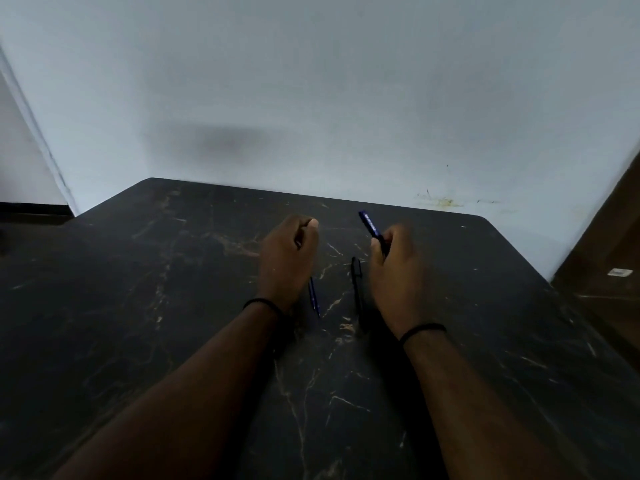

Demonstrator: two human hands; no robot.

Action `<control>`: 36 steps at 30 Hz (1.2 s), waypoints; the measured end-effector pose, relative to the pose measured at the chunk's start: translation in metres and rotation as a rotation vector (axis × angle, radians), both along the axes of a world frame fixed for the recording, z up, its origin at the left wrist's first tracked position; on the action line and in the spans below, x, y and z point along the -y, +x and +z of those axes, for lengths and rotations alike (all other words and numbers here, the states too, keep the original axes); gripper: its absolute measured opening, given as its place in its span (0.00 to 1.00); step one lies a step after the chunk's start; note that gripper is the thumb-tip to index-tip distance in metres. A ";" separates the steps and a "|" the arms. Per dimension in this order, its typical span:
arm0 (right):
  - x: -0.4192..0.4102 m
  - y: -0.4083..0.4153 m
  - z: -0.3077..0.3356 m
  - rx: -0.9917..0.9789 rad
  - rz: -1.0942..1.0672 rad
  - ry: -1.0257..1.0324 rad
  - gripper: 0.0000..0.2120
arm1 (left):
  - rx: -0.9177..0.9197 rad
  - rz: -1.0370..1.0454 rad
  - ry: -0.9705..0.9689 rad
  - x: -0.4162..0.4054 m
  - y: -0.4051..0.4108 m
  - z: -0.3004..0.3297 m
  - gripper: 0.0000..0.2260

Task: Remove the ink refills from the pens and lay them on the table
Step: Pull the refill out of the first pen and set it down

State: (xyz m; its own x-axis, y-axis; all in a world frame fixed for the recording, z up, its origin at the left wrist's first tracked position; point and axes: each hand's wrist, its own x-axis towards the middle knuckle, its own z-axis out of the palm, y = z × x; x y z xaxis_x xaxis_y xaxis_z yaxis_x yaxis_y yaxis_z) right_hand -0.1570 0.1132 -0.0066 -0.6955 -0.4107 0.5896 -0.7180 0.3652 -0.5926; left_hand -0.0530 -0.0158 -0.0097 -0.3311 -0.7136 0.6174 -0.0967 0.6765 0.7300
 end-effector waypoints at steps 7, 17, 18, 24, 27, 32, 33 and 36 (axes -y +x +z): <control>0.011 0.017 -0.001 -0.163 0.271 0.076 0.07 | -0.052 -0.074 -0.064 -0.009 0.002 0.004 0.14; 0.004 0.025 0.002 -0.199 0.247 0.271 0.12 | 0.065 -0.072 -0.112 -0.012 0.003 0.003 0.16; 0.003 0.026 0.002 -0.196 0.235 0.287 0.13 | 0.062 -0.090 -0.086 -0.012 0.003 0.004 0.15; 0.000 0.037 0.006 -0.230 0.136 0.292 0.18 | 0.048 -0.109 -0.043 -0.016 0.007 0.004 0.16; -0.003 0.037 0.008 -0.202 0.111 0.330 0.22 | 0.041 -0.062 -0.059 -0.015 0.010 0.006 0.16; -0.007 0.037 0.002 -0.205 0.097 0.281 0.26 | 0.072 0.078 -0.060 -0.005 0.018 0.010 0.18; -0.007 0.036 0.000 -0.193 0.091 0.270 0.26 | 0.082 0.133 -0.019 0.001 0.022 0.011 0.19; -0.009 0.028 -0.004 -0.149 0.084 0.260 0.26 | 0.293 0.254 0.095 0.023 0.037 0.010 0.19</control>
